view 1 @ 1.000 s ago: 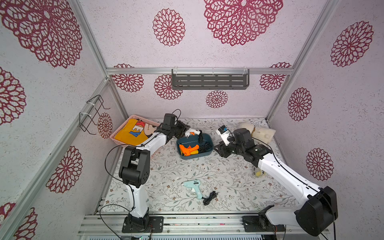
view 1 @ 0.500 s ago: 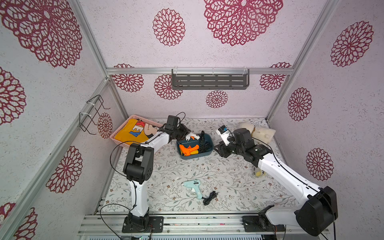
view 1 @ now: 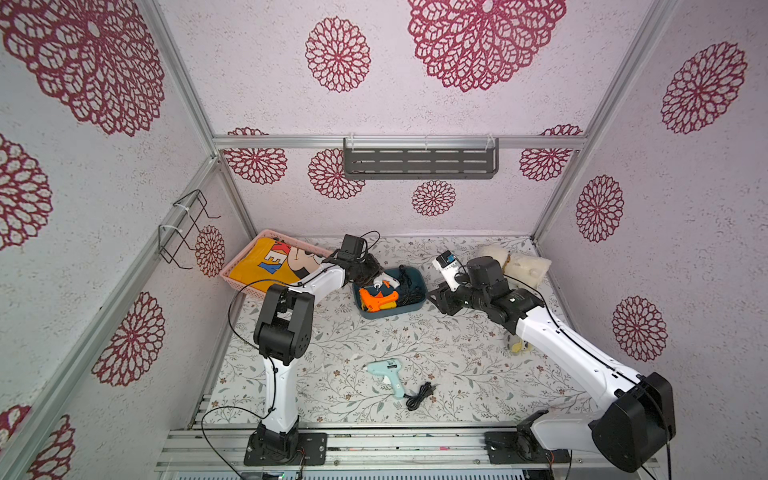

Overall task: Put the hot melt glue gun into the storage box
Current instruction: Place the hot melt adhesive gun in the storage box.

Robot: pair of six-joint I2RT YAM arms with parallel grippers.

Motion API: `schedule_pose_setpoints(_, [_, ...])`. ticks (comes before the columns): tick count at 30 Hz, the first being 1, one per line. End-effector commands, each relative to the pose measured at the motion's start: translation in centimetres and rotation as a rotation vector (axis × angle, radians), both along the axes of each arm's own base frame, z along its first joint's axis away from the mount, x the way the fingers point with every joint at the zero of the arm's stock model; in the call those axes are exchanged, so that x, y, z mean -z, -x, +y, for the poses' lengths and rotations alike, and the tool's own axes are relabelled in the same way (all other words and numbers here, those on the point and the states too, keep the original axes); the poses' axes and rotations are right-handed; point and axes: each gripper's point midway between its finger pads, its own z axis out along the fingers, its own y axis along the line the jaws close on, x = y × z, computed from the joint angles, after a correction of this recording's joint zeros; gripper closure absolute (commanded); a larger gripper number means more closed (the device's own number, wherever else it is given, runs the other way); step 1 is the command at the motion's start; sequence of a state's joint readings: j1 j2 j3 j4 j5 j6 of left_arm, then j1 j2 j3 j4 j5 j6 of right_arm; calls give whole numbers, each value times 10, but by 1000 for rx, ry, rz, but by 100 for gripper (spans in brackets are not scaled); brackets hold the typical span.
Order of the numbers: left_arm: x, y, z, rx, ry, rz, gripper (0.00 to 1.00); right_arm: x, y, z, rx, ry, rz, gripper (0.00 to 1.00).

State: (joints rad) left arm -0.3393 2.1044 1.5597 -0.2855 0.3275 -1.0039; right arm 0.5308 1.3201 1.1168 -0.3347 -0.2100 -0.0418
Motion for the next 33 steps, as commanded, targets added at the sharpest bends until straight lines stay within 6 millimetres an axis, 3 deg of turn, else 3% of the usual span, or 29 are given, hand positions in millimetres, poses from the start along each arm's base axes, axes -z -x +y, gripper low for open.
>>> schedule_pose_setpoints(1, [47, 25, 9, 21, -109, 120, 100, -14, -4, 1, 12, -28, -20, 44])
schedule_pose_setpoints(7, [55, 25, 10, 39, -141, 130, 83, -14, -5, 0, 12, -27, -19, 44])
schedule_pose_setpoints(12, [46, 25, 8, 67, -170, 114, 65, -14, -5, 0, 16, -23, -21, 43])
schedule_pose_setpoints(17, [23, 29, 13, 113, -234, 76, 50, -13, -5, -2, 19, -18, -20, 43])
schedule_pose_setpoints(28, [-29, 34, 19, 170, -362, -7, 31, -9, -7, 1, 10, -15, -13, 43])
schedule_pose_setpoints(33, [-52, 37, 23, 175, -417, -41, 30, -9, -8, 2, 8, -10, -12, 42])
